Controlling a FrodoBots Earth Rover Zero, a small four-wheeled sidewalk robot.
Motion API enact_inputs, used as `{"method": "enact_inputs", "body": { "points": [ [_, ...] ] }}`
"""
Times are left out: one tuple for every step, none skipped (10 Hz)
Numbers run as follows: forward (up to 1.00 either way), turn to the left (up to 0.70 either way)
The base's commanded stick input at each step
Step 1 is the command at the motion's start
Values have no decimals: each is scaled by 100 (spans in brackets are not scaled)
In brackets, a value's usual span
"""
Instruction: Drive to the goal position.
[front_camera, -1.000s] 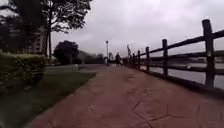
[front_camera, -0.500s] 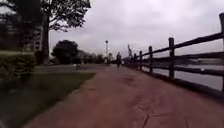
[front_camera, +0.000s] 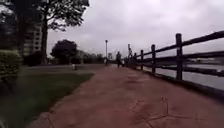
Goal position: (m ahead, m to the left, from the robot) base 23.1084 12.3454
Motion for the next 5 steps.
{"method": "enact_inputs", "body": {
  "points": [
    [100, 0],
    [100, 0],
    [100, 0],
    [100, 0],
    [100, 0]
  ]
}}
